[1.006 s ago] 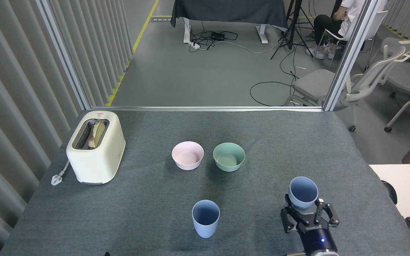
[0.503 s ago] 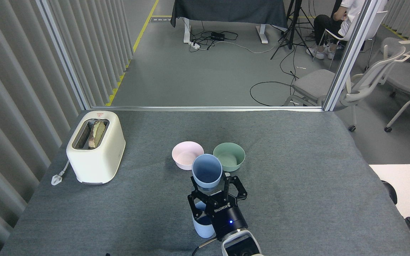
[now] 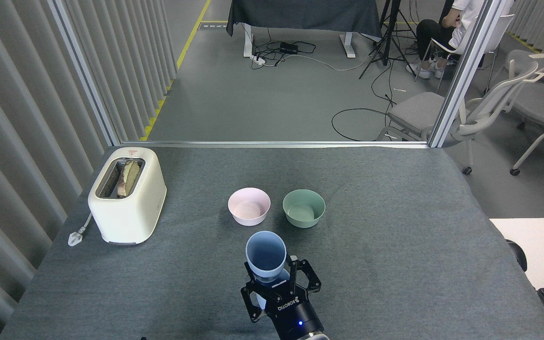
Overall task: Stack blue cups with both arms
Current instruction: 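Lift the blue cup with the right gripper over the first cup, then lower the held cup into the first cup and open the right gripper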
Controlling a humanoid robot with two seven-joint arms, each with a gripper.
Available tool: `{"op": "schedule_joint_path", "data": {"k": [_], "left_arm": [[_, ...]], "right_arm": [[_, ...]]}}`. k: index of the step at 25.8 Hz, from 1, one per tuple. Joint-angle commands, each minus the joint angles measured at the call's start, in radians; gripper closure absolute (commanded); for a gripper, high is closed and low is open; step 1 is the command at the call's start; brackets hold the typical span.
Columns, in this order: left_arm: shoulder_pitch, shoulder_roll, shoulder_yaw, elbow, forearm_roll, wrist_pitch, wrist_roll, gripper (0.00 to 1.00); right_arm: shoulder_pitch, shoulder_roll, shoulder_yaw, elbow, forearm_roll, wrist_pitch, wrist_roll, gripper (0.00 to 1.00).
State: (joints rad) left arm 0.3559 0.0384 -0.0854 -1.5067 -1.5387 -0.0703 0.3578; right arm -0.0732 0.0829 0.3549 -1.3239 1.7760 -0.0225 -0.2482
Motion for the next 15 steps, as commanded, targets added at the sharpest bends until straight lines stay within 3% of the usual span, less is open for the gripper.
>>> {"op": "schedule_joint_path", "data": {"k": [1,15], "left_arm": [[0.0,0.0,-0.001,0.0,0.002,0.0,0.0,0.0],[-0.002,0.0,-0.001,-0.001,0.003,0.0,0.0,0.0]], "right_arm": [[0.007,0.0,-0.004,0.005,-0.004,-0.004,0.004,0.3],[0.033,-0.002,-0.004,0.012,-0.007,-0.005,0.006,0.29]]}}
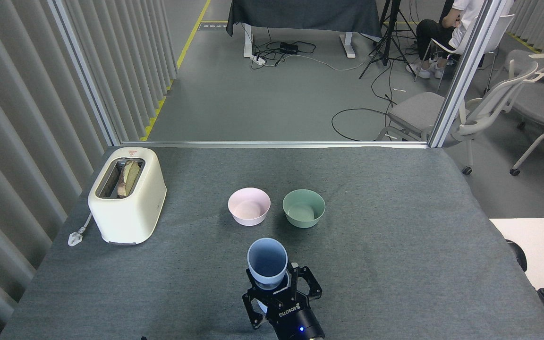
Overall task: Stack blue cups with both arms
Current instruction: 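Lower the held cup into the first cup and open the right gripper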
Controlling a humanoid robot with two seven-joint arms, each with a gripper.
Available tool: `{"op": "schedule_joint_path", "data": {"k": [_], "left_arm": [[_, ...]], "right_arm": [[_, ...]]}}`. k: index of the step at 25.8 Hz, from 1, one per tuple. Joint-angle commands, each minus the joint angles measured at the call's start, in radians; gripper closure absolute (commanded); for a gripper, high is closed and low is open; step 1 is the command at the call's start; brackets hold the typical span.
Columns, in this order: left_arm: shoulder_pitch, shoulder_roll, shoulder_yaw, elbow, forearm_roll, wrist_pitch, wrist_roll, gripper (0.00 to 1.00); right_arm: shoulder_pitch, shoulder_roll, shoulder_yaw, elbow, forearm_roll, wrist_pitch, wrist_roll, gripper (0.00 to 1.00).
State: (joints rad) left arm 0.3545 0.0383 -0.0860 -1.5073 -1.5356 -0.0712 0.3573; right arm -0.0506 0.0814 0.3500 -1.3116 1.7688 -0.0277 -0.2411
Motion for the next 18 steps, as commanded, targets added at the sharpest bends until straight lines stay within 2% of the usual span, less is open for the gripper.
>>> {"op": "schedule_joint_path", "data": {"k": [1,18], "left_arm": [[0.0,0.0,0.0,-0.001,0.0,0.001,0.0,0.0],[0.0,0.0,0.002,0.001,0.009,0.001,0.0,0.0]], "right_arm": [[0.02,0.0,0.001,-0.001,0.001,0.0,-0.003,0.29],[0.043,-0.006,-0.002,0.012,-0.012,0.006,-0.01,0.28]]}}
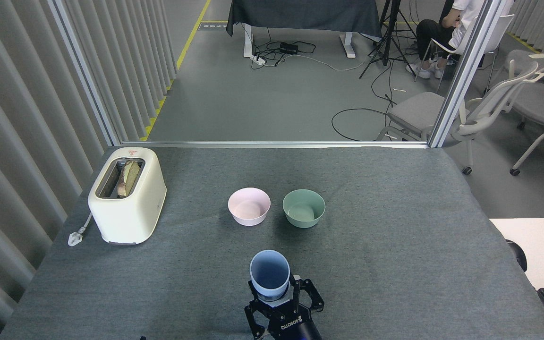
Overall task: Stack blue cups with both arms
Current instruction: 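Lower the held cup into the first cup and open the right gripper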
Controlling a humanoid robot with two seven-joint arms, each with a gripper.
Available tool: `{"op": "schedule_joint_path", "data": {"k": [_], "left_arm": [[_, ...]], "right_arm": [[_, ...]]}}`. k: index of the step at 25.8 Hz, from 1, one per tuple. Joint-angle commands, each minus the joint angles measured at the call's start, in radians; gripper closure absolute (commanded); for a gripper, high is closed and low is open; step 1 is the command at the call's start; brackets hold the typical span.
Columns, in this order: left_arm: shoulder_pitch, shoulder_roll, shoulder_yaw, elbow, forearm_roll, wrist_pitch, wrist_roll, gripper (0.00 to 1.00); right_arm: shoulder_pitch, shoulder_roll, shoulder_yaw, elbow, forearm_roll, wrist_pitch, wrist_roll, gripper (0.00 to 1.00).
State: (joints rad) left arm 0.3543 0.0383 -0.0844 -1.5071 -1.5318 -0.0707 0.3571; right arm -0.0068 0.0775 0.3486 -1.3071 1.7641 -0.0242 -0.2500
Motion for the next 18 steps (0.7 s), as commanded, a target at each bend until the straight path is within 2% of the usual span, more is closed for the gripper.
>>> {"op": "schedule_joint_path", "data": {"k": [1,5,7,9,15,18], "left_arm": [[0.0,0.0,0.0,0.001,0.01,0.0,0.0,0.0],[0.0,0.0,0.0,0.001,0.01,0.0,0.0,0.0],[0.0,0.0,0.002,0.001,0.01,0.0,0.0,0.0],[0.0,0.0,0.0,0.001,0.01,0.0,0.0,0.0],[0.0,0.0,0.0,0.001,0.01,0.0,0.0,0.0],[0.0,0.0,0.002,0.001,0.01,0.0,0.0,0.0]], "right_arm": [[-0.001,-0.005,-0.003,0.009,-0.012,0.004,-0.002,0.27],[-0.004,-0.007,-0.042,0.009,-0.018,0.0,-0.002,0.22],[-0.004,-0.005,-0.045,0.009,-0.018,0.003,0.001,0.1],[-0.004,-0.005,-0.046,0.009,-0.018,0.003,0.001,0.01],[-0.021,0.001,-0.048,-0.011,-0.02,0.0,-0.028,0.0],[-0.055,0.007,-0.049,-0.093,-0.023,0.0,-0.08,0.0]]}}
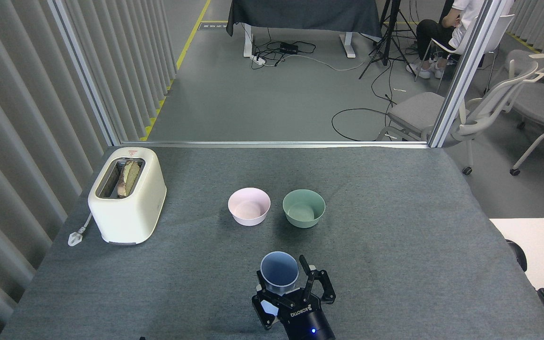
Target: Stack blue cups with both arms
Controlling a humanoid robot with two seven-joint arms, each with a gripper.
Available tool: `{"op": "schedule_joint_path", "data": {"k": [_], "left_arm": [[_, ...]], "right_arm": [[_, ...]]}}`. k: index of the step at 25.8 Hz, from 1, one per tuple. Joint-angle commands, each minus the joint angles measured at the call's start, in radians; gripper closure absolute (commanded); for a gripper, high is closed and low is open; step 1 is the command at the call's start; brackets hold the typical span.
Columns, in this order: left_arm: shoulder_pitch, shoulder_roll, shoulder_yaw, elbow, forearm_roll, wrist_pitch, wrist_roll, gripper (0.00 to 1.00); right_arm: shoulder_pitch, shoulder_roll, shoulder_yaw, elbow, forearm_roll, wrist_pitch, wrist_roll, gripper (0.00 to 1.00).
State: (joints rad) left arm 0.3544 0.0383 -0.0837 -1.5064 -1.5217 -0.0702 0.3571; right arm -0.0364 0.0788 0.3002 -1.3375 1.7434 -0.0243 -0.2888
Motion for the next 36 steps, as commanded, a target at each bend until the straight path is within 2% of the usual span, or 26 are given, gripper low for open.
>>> {"op": "schedule_joint_path", "data": {"k": [1,3,5,8,9,11,13,17,21,27,32,36], "left_arm": [[0.0,0.0,-0.001,0.0,0.0,0.0,0.0,0.0],[0.0,0.0,0.001,0.0,0.0,0.0,0.0,0.0],[0.0,-0.002,0.001,0.0,0.0,0.0,0.0,0.0],[-0.002,-0.002,0.002,-0.002,0.0,0.0,0.0,0.0],[-0.002,-0.002,0.002,-0.002,0.0,0.0,0.0,0.0],[-0.003,-0.002,0.002,-0.005,0.0,-0.002,0.0,0.0],[-0.006,-0.003,0.004,-0.009,0.0,-0.002,0.0,0.0],[-0.018,-0.005,0.002,-0.009,0.0,-0.002,0.0,0.0],[-0.02,-0.003,0.004,-0.009,-0.002,-0.002,0.0,0.0],[-0.009,-0.002,0.059,-0.055,0.031,-0.02,-0.001,0.0],[-0.003,0.002,0.085,-0.051,0.094,-0.02,-0.001,0.0],[-0.002,0.003,0.091,-0.049,0.097,-0.02,0.0,0.0]], "right_arm": [[-0.042,0.007,-0.003,-0.103,-0.012,0.0,-0.041,0.0],[-0.086,-0.005,-0.018,-0.154,-0.081,0.007,-0.035,0.0],[-0.103,-0.021,-0.09,-0.161,-0.15,0.004,-0.032,0.0],[-0.08,-0.094,-0.188,-0.16,-0.179,-0.017,-0.035,0.0],[-0.056,-0.131,-0.217,-0.16,-0.183,-0.031,-0.039,0.0],[0.056,-0.182,-0.269,-0.16,-0.208,-0.063,-0.049,0.0],[0.173,-0.203,-0.309,-0.161,-0.237,-0.103,-0.085,0.0],[0.369,-0.194,-0.369,-0.16,-0.243,-0.146,-0.205,0.0],[0.463,-0.172,-0.378,-0.152,-0.243,-0.144,-0.239,0.0],[0.494,-0.175,-0.38,-0.154,-0.246,-0.144,-0.26,0.0],[0.507,-0.177,-0.411,-0.158,-0.246,-0.146,-0.257,0.0],[0.526,-0.179,-0.418,-0.161,-0.246,-0.146,-0.257,0.0]]}}
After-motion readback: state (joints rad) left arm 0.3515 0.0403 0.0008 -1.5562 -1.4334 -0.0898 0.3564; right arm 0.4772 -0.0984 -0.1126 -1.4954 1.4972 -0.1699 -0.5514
